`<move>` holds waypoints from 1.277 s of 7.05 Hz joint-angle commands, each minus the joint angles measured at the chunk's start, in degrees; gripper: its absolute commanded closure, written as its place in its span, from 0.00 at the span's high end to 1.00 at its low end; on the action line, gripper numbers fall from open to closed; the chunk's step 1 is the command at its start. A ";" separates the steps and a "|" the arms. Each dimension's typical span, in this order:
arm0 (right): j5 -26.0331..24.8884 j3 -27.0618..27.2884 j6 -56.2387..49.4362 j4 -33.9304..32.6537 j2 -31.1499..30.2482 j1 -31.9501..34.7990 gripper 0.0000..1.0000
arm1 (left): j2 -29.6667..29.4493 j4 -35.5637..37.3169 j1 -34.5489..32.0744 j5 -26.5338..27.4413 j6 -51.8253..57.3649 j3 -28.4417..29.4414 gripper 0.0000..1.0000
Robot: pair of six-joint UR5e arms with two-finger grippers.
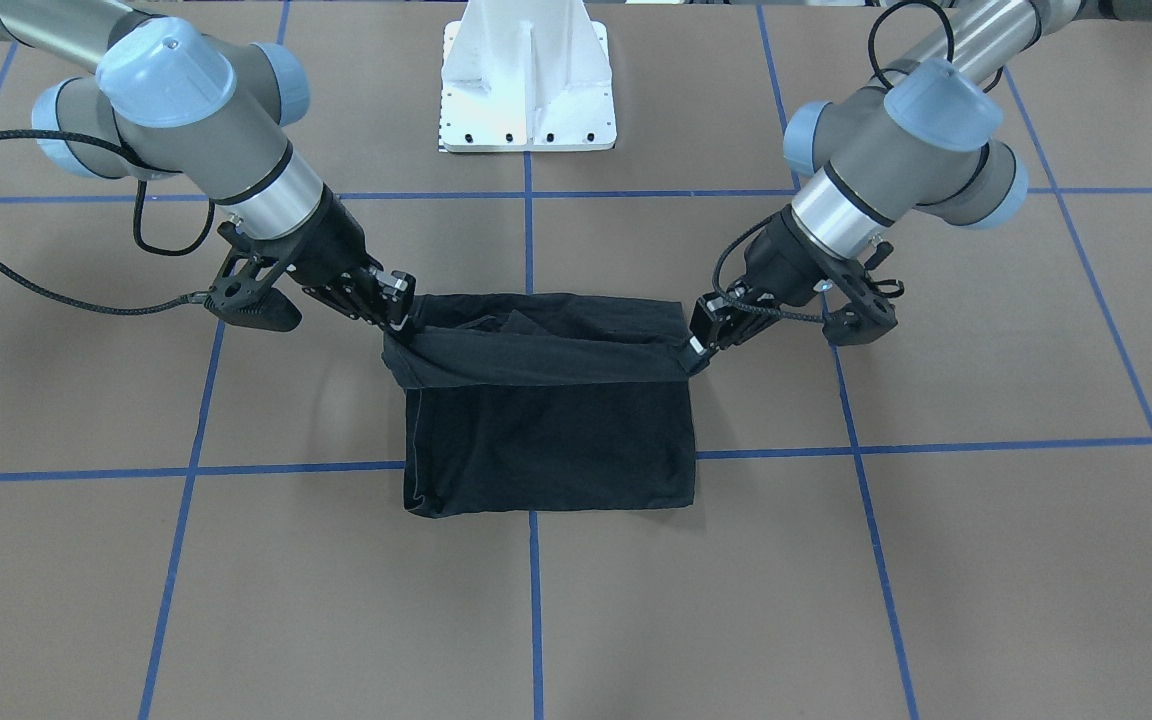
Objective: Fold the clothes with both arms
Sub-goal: 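Carry both near corners over the shirt toward its far edge, then open both grippers and release the folded corners at the far edge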
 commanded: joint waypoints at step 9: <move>-2.96 -12.08 0.00 8.25 4.20 1.97 1.00 | -4.46 -3.95 0.83 3.12 0.33 11.01 1.00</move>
